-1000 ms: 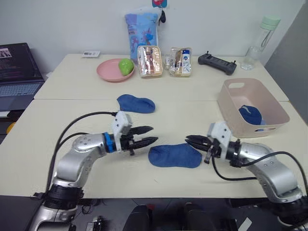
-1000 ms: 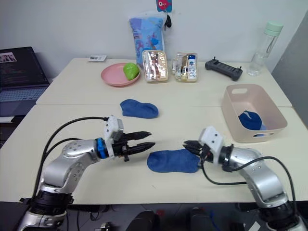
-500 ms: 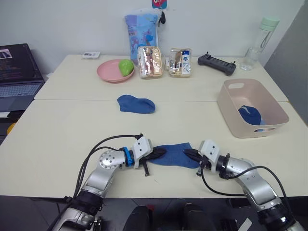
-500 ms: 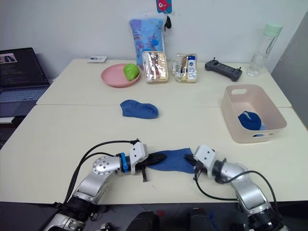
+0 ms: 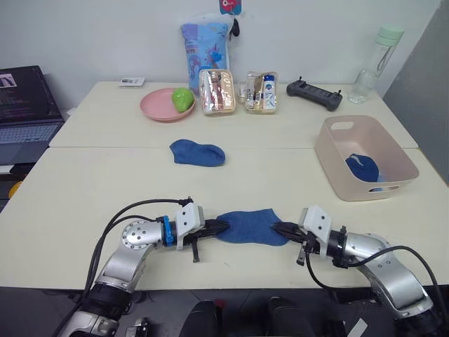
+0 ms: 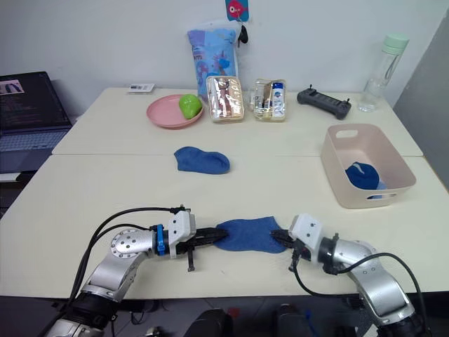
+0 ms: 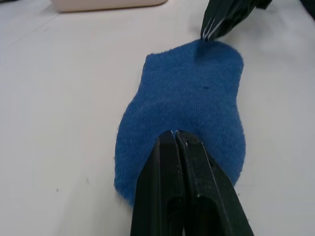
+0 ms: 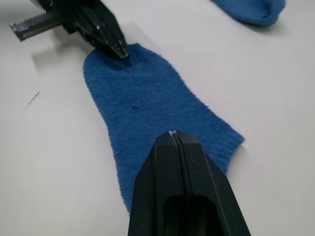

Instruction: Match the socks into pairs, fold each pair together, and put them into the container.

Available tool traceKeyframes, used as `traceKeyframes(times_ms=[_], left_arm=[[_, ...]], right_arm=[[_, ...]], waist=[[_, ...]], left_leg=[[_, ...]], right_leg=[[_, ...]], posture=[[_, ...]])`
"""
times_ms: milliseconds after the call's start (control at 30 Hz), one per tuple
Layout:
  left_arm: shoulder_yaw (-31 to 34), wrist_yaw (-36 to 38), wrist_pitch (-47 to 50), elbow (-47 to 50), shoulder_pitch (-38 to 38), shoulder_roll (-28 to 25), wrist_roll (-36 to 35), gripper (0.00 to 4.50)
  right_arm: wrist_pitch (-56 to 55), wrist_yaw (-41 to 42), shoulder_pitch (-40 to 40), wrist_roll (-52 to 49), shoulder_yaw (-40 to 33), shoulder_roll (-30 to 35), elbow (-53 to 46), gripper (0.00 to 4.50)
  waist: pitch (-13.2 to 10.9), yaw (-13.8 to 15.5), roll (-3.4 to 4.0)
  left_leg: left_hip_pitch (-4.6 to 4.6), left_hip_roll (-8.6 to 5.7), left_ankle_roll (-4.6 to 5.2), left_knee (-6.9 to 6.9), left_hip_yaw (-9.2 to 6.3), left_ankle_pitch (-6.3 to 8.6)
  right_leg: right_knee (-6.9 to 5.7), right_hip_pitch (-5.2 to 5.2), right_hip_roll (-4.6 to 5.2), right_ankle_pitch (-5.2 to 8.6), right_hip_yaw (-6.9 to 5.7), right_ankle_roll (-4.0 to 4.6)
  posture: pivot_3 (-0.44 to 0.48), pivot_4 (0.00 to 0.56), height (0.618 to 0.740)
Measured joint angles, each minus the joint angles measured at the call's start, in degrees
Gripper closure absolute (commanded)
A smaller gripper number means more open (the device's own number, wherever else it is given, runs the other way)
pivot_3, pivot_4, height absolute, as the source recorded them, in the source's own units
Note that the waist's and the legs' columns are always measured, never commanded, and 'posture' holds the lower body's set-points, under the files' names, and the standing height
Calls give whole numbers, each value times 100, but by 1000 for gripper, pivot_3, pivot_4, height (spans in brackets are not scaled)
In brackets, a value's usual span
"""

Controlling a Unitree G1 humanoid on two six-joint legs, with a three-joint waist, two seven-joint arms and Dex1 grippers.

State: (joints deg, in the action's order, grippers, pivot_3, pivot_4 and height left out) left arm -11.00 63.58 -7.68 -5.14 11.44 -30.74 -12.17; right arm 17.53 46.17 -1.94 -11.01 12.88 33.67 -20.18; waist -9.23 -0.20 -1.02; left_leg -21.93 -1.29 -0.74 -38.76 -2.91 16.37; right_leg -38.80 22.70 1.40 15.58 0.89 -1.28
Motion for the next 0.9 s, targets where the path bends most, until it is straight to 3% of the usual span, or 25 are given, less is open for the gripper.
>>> traceKeyframes(times_ms=[200, 333, 433, 533, 633, 767, 900], left_arm=[[-218, 66, -124, -129, -9, -162, 387, 4464], [-184, -26, -174, -225, 29, -174, 415, 4464], [86, -44, 244, -79, -138, -180, 52, 4464], [261, -122, 668, 114, -197, -133, -299, 4500], [768, -615, 1018, 46, 49, 9, -573, 3952], [1491, -1263, 1083, -339, 355, 90, -679, 2727], [1809, -1737, 1002, -731, 239, 218, -643, 1505]], right_arm=[[-33, 9, 105, 275, 139, 238, 142, 4500], [-171, 28, 318, 256, -131, 411, 144, 4500], [-90, 33, 529, -160, -647, 385, 102, 4500], [-66, -90, 471, -421, -1066, 270, -18, 3886], [50, -374, 264, -526, -1323, 122, -66, 2913], [213, -699, 25, -459, -1404, 90, -153, 1485], [301, -952, -13, -303, -1346, -53, -122, 140]], waist=[[0, 2, 1], [0, 5, 1], [-2, 3, 3], [-5, -4, 4], [-7, -2, 3], [-7, -3, 3], [-7, 4, 3]], left_leg=[[7, -1, 0, 0, -3, 0], [15, -1, 1, 1, -5, 0], [17, 1, 1, 1, -9, 1], [17, 4, 1, 2, -14, 1], [15, 3, 1, 2, -14, 1], [15, 2, 1, 3, -12, 1], [12, 2, 0, 4, -12, 2]], right_leg=[[6, -9, -1, 0, -3, -1], [16, -25, 0, 1, -5, -1], [18, -29, 0, 1, -7, -1], [17, -29, -1, 1, -11, -1], [17, -29, -1, 1, -11, -1], [20, -27, -1, 2, -10, -4], [23, -26, 1, 2, -9, -4]], posture=[[0, 150, 740], [0, 150, 740], [0, 150, 740], [0, 150, 740], [0, 150, 740], [0, 150, 740], [0, 150, 740]])
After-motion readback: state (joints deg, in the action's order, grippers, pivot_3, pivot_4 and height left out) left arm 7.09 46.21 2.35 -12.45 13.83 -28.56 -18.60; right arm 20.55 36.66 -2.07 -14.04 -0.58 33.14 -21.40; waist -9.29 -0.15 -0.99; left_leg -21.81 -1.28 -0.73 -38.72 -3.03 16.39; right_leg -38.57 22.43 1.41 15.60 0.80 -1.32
